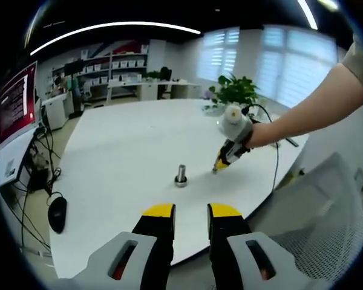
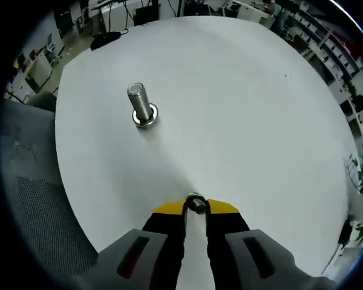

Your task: Place the washer onto the threaded stud by aligning its center hole with the stud, sliding it down to the base, and recovering from edge contact or off-axis alignment until the washer reaches the visible bottom stop.

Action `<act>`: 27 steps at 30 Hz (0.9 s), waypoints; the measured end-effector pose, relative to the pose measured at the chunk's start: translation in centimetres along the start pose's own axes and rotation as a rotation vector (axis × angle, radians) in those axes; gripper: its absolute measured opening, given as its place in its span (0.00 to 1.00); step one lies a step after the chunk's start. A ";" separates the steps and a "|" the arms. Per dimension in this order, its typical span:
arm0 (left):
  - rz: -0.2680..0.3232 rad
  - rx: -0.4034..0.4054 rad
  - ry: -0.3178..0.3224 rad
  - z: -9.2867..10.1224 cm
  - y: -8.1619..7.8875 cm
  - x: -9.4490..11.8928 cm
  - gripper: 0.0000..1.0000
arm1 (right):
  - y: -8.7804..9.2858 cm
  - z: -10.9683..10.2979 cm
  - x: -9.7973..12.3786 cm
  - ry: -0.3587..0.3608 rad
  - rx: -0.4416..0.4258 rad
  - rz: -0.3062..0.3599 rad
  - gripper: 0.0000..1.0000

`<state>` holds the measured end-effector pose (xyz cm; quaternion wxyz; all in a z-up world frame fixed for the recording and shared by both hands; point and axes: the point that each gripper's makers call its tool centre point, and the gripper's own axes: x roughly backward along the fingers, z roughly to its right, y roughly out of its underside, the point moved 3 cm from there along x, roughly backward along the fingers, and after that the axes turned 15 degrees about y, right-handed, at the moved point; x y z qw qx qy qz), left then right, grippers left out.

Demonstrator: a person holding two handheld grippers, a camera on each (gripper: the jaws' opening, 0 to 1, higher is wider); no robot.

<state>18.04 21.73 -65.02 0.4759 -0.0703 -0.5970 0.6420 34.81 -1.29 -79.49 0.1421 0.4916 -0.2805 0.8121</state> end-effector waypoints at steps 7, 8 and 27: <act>-0.020 0.004 -0.001 0.0 0.3 -0.1 0.19 | 0.3 -0.2 -0.5 -0.006 -0.021 0.009 0.15; -0.024 0.002 0.000 0.0 0.3 -0.1 0.19 | 0.3 -0.1 -0.5 -0.007 -0.031 0.009 0.15; 0.001 0.014 0.000 -0.1 0.1 0.1 0.19 | 1.5 0.1 4.0 -0.002 -0.103 0.089 0.22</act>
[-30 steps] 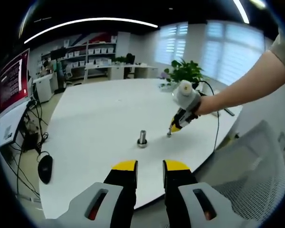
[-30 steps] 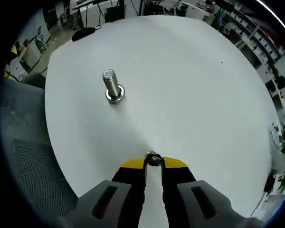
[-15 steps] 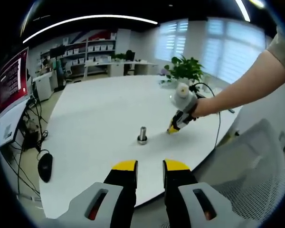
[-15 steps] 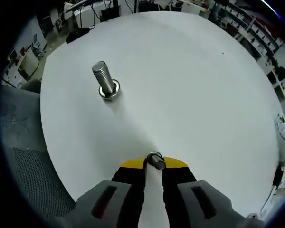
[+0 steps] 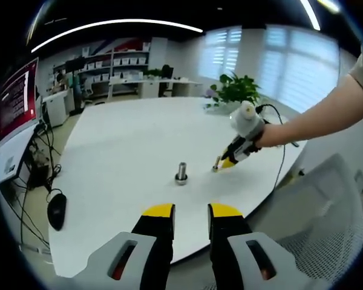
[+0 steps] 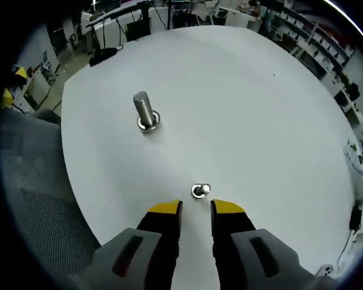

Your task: Place the washer onto the threaded stud by aligning its center hole with the stud, sliding it down to the base, and recovering from edge contact or off-axis alignment until the washer reaches the visible bottom stop.

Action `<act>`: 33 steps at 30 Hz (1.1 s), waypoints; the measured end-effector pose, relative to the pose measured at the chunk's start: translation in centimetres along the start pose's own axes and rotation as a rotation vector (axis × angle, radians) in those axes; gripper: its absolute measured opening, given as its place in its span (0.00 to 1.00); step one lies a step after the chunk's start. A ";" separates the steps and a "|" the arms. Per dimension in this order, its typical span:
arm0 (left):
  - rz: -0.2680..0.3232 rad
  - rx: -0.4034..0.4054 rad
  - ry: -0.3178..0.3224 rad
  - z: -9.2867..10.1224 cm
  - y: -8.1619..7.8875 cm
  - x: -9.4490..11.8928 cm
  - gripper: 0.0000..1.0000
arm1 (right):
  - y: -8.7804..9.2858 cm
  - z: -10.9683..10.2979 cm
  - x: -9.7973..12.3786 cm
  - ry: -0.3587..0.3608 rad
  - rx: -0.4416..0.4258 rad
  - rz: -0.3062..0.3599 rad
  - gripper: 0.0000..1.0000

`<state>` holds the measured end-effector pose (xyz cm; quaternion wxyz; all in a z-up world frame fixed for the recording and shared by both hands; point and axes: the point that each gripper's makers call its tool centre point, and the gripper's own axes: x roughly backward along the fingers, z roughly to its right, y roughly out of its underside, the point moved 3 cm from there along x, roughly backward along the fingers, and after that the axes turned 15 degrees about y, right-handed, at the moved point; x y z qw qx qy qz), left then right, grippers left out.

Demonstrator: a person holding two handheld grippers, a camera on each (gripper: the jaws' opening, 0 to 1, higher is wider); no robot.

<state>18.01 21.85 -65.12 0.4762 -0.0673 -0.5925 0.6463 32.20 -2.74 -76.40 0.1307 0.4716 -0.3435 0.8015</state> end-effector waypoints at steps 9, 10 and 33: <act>0.021 0.020 0.031 0.5 -0.1 -0.1 0.22 | 0.3 0.4 6.1 0.042 -0.131 0.146 0.23; 0.020 0.019 0.034 0.5 -0.1 -0.1 0.22 | 0.5 0.4 6.7 0.043 -0.138 0.153 0.23; 0.080 0.014 -0.021 0.4 -0.8 0.9 0.25 | 3.2 -2.0 18.6 -0.001 -0.491 0.467 0.29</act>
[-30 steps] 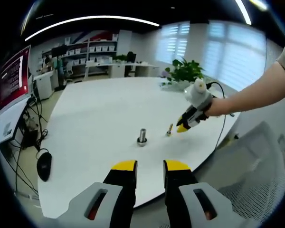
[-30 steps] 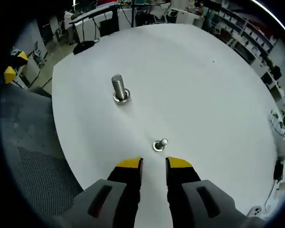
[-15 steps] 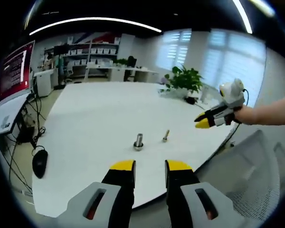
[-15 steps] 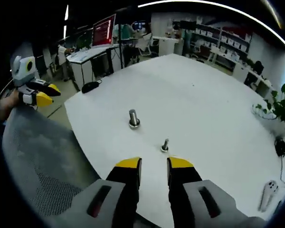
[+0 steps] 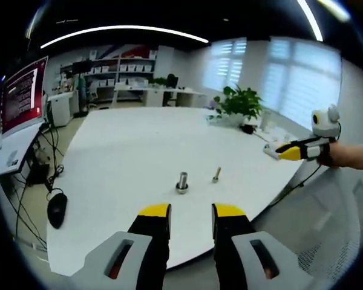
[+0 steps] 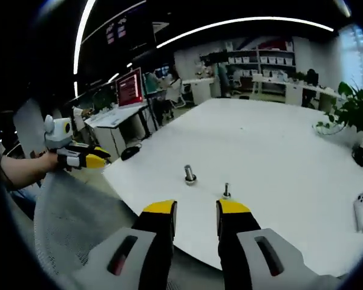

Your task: Place the washer onto the threaded stud by aligning its center hole with the stud, sliding it down to the base, and recovering from edge contact or off-axis alignment until the washer reaches the visible bottom stop.

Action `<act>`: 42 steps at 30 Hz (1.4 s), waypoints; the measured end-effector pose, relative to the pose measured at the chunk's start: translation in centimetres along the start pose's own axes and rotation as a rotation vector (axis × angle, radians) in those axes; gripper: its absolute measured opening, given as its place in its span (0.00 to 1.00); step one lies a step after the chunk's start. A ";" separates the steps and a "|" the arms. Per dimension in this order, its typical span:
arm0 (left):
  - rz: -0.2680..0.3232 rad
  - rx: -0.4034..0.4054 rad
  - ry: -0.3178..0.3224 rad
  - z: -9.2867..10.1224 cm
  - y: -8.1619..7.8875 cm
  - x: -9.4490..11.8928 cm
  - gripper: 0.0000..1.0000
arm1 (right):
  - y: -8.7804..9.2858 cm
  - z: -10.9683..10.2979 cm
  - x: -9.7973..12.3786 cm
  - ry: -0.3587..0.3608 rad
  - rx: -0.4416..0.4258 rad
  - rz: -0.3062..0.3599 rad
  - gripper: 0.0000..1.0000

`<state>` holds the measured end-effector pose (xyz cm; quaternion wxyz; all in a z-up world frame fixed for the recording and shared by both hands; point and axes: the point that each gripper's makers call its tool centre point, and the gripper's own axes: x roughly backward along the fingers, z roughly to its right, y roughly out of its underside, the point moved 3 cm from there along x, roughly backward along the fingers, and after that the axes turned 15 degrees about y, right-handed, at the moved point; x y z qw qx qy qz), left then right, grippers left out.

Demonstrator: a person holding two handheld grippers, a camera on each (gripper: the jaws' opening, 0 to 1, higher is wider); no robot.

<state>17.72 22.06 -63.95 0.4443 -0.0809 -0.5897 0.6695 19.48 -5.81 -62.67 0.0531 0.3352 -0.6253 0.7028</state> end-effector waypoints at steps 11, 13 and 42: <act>-0.030 0.003 -0.040 -0.8 0.4 0.0 0.24 | 1.6 0.7 -0.3 0.040 0.001 0.018 0.29; -0.042 0.011 -0.043 -0.8 0.7 -0.1 0.24 | 2.0 0.7 -0.2 0.035 -0.005 0.000 0.29; -0.027 0.012 -0.126 -2.2 0.5 0.8 0.22 | 3.2 2.0 -0.4 0.130 -0.064 -0.060 0.31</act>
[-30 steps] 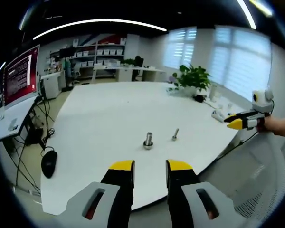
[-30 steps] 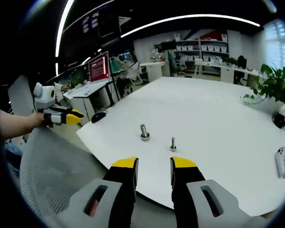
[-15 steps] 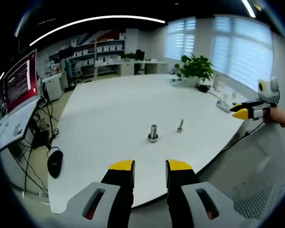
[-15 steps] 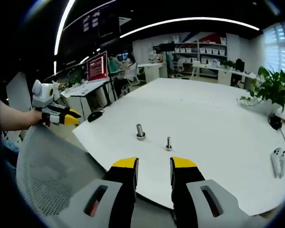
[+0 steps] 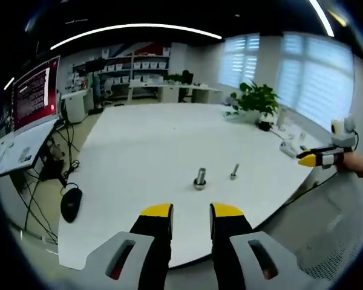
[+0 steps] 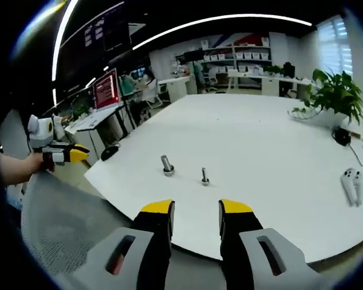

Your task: Place the washer onto the threaded stud by aligning its center hole with the stud, sliding it down to the base, and recovering from edge contact or off-axis alignment until the washer reaches the visible bottom stop.

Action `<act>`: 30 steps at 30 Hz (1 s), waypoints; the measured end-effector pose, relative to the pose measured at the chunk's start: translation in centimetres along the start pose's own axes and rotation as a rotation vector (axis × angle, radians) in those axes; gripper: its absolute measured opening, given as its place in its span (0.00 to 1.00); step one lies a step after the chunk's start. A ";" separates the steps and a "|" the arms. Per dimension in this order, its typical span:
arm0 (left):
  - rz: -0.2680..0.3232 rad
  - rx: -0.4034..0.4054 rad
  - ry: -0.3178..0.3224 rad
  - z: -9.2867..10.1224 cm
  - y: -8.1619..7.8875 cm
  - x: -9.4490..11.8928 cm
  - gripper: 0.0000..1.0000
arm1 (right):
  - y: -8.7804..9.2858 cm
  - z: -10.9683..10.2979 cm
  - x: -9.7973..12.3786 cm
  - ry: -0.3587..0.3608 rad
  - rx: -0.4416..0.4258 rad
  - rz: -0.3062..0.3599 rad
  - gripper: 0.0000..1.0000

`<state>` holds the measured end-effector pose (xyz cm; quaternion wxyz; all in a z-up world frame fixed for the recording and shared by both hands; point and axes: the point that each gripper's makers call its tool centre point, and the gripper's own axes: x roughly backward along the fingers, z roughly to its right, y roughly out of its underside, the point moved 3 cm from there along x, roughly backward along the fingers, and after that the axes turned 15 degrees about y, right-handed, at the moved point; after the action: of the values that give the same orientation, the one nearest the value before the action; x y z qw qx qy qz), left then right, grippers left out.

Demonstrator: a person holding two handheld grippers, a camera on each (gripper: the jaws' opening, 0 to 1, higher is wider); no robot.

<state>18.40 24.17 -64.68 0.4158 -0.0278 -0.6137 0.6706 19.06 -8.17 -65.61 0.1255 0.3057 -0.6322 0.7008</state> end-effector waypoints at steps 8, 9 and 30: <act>-0.033 0.022 -0.014 -0.1 0.8 -0.1 0.22 | 0.7 1.1 -0.1 0.066 0.032 -0.027 0.31; -0.030 0.035 -0.019 -0.3 0.9 0.0 0.22 | 0.8 1.1 0.0 0.076 0.038 -0.023 0.31; -0.030 0.008 -0.025 0.1 1.2 0.2 0.20 | 1.4 2.5 0.4 0.151 -0.012 -0.031 0.30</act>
<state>17.54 24.29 -65.60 0.4181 -0.0085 -0.6165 0.6671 18.68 -10.92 -66.49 0.1856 0.2609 -0.6204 0.7159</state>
